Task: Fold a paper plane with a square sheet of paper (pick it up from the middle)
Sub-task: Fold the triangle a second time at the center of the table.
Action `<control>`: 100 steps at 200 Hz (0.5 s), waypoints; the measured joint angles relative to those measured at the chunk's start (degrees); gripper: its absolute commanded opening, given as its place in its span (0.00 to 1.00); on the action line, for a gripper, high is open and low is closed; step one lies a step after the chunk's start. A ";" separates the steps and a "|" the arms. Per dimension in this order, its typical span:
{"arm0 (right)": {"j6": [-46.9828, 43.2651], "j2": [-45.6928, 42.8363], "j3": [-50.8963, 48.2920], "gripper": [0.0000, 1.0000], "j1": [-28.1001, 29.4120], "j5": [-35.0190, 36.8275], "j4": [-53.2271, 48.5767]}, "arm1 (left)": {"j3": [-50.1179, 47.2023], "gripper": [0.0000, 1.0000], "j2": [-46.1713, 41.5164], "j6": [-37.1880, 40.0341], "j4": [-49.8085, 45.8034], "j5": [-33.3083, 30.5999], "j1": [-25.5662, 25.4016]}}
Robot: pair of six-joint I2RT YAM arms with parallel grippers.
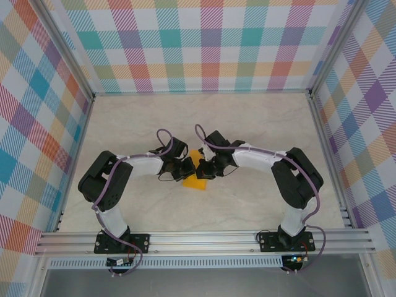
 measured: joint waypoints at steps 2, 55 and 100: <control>0.00 0.07 0.00 0.04 0.13 0.07 0.00 | 0.00 0.08 0.00 0.00 0.00 0.00 0.00; 0.20 2.51 -0.63 0.03 0.46 0.92 0.09 | 0.00 0.08 0.00 -0.17 0.00 0.02 0.00; 0.42 4.24 -1.38 0.03 0.42 1.40 0.22 | 0.00 0.08 0.00 -0.20 0.00 0.02 0.00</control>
